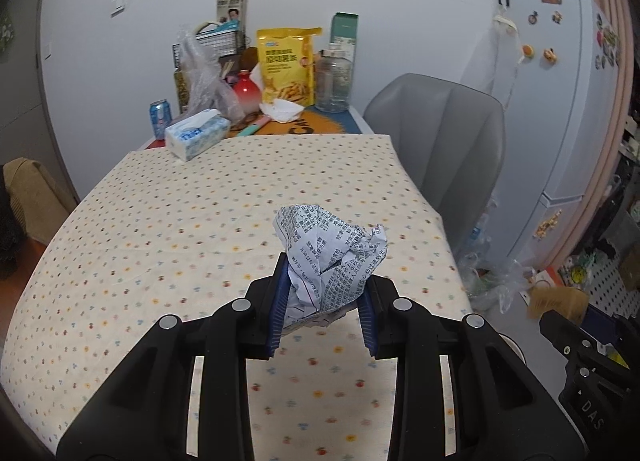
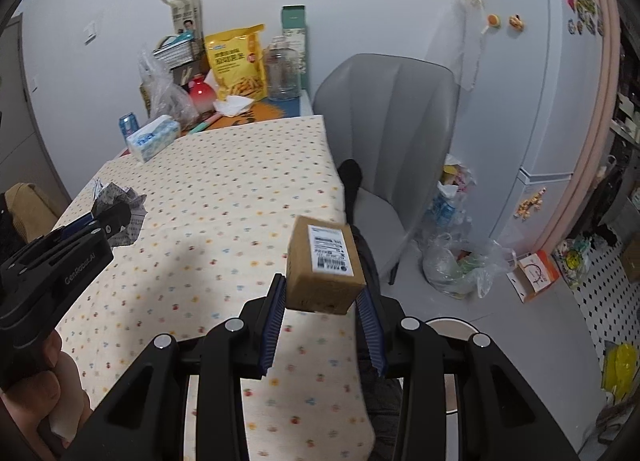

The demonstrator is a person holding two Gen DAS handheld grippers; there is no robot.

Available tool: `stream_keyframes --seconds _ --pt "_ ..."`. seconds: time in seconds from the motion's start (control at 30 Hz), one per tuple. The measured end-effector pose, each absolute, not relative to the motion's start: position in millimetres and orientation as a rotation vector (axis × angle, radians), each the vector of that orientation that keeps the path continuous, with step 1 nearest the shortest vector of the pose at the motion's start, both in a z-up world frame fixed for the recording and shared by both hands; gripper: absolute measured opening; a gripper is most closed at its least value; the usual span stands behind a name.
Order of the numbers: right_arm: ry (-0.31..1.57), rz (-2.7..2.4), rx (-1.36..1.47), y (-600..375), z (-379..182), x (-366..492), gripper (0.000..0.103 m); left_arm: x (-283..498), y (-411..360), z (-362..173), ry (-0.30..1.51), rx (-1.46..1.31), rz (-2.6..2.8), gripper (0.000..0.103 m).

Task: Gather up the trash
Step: 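Carry the crumpled newspaper and cardboard box with both grippers over the trash bin, then open the right gripper then the left gripper to drop box and newspaper into the bin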

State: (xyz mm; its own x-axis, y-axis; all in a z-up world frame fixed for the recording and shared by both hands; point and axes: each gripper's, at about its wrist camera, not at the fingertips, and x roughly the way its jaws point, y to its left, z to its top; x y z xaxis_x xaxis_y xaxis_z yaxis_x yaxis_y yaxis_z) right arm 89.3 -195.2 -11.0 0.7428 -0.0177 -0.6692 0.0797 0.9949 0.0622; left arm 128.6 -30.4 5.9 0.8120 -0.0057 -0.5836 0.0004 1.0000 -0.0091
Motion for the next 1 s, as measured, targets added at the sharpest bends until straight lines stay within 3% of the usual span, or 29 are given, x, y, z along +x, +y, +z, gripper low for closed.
stream_keyframes --seconds 0.2,0.37,0.7,0.77,1.0 --pt "0.741 -0.101 0.120 -226 -19 89 0.035 135 -64 1 0.636 0.021 -0.044 0.031" --pt "0.763 -0.118 0.157 -249 -29 92 0.021 140 -91 -5 0.650 0.056 -0.074 0.031" --pt "0.774 -0.266 0.265 -326 -45 85 0.023 152 -129 -20 0.686 0.095 -0.141 0.031" --pt "0.774 -0.291 0.275 -337 -48 84 0.033 154 -144 -24 0.694 0.108 -0.165 0.031" --pt "0.783 -0.357 0.290 -376 -60 76 0.049 159 -198 -36 0.721 0.153 -0.244 0.031"
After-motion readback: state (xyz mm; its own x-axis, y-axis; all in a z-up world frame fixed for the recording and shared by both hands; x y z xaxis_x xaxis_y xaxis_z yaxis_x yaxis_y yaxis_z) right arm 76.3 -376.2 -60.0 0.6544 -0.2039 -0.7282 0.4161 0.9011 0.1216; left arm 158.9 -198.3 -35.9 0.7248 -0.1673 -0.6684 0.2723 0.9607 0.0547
